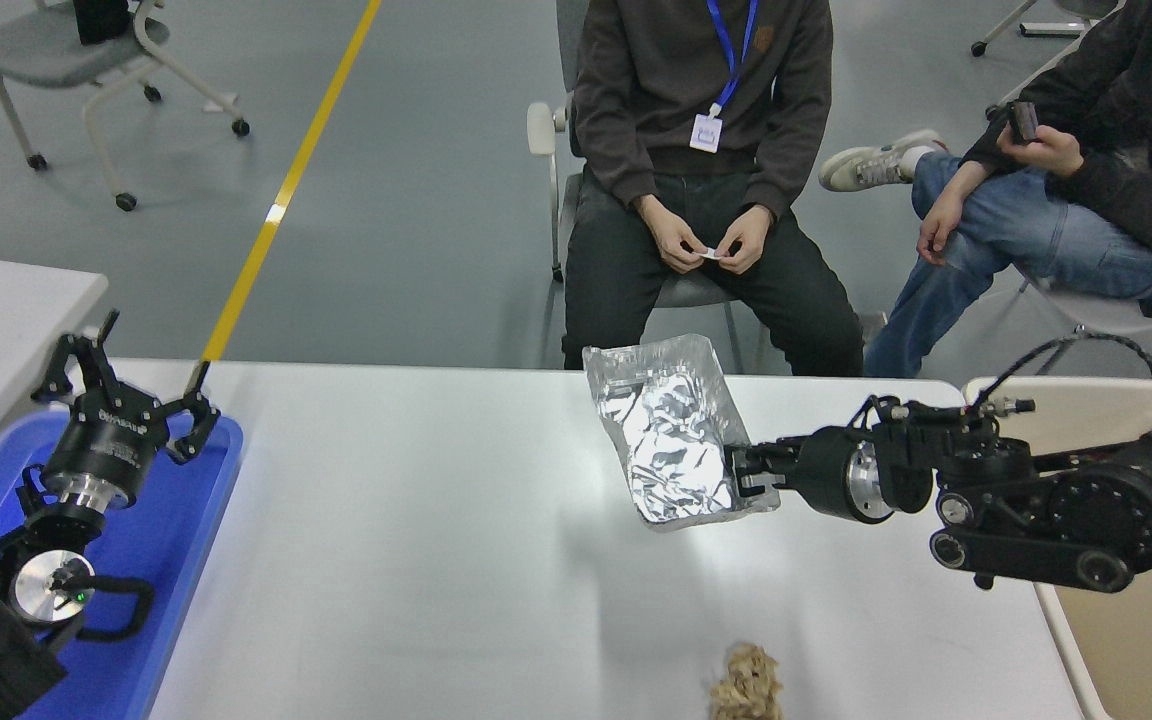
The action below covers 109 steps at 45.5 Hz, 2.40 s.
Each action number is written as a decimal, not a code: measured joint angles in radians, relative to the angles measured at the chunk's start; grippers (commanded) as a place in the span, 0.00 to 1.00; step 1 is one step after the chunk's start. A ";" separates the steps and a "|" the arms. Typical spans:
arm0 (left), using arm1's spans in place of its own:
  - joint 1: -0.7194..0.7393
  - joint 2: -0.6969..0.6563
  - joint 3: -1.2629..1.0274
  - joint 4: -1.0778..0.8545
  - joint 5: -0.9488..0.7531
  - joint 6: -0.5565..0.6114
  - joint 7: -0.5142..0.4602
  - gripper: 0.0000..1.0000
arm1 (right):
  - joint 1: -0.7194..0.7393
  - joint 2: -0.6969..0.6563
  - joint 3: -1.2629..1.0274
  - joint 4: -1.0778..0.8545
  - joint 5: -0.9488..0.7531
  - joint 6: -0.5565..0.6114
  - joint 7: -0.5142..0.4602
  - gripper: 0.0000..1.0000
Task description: Clean the table surface
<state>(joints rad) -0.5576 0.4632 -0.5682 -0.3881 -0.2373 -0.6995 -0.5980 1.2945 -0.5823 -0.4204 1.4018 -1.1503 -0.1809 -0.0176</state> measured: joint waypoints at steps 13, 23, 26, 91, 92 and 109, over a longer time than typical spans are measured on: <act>0.000 0.000 0.000 0.000 0.000 0.000 0.000 1.00 | 0.081 -0.122 0.000 0.111 0.001 0.023 0.004 0.00; 0.001 0.000 -0.001 0.000 0.000 0.000 0.000 1.00 | 0.120 -0.220 0.032 0.173 0.001 0.070 0.007 0.00; 0.001 0.000 -0.001 0.000 0.000 0.000 0.000 1.00 | 0.128 -0.254 0.056 0.186 0.001 0.092 0.007 0.00; 0.000 0.000 0.000 0.000 0.000 0.000 0.000 1.00 | 0.079 -0.666 0.229 0.093 -0.002 0.315 0.025 0.00; 0.000 0.000 0.000 0.000 0.000 0.000 0.000 1.00 | 0.074 -0.672 0.230 0.083 -0.002 0.316 0.029 0.00; 0.001 0.000 0.001 0.000 0.000 0.000 0.000 1.00 | 0.003 -0.707 0.220 -0.070 -0.004 0.320 0.122 0.00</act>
<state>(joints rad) -0.5568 0.4633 -0.5676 -0.3881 -0.2376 -0.6995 -0.5981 1.2976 -1.2890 -0.2003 1.3319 -1.1539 0.1387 0.1042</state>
